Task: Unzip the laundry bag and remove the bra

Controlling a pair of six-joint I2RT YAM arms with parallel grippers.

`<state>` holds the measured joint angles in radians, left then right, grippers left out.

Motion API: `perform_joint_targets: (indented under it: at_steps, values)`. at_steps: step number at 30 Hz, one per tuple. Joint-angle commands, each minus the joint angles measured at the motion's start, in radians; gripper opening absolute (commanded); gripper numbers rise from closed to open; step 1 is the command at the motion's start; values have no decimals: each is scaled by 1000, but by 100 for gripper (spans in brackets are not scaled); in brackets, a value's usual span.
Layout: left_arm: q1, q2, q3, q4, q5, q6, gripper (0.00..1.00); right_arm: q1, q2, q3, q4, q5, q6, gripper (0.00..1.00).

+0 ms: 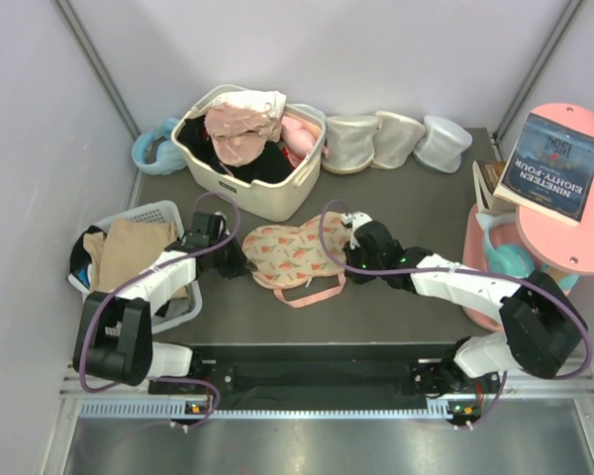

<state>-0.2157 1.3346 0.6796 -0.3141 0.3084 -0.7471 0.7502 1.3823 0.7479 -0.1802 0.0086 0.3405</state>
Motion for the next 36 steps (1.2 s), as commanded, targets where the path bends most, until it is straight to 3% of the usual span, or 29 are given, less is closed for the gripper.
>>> perform_joint_targets:
  at_steps: [1, 5, 10, 14, 18, 26, 30, 36]
  values:
    - [24, 15, 80, -60, -58, 118, 0, -41, -69, -21, -50, 48, -37, 0]
    - [29, 32, 115, -68, -28, 158, 0, -46, -86, -18, -48, 10, -52, 0]
    - [29, 64, 138, -63, 43, 150, 0, 43, -39, 17, 48, -84, 23, 0]
    - [29, 63, 136, -51, 60, 120, 0, 141, 79, 83, 90, -45, 75, 11]
    - [29, 66, 136, -43, 89, 88, 0, 221, 204, 136, 143, 17, 117, 31]
    - [29, 58, 130, -42, 110, 49, 0, 238, 300, 217, 140, 152, 103, 53]
    - [29, 52, 129, -46, 113, 43, 0, 236, 348, 238, 145, 203, 100, 59]
    - [29, 46, 132, -52, 120, 38, 0, 221, 383, 251, 173, 220, 91, 59]
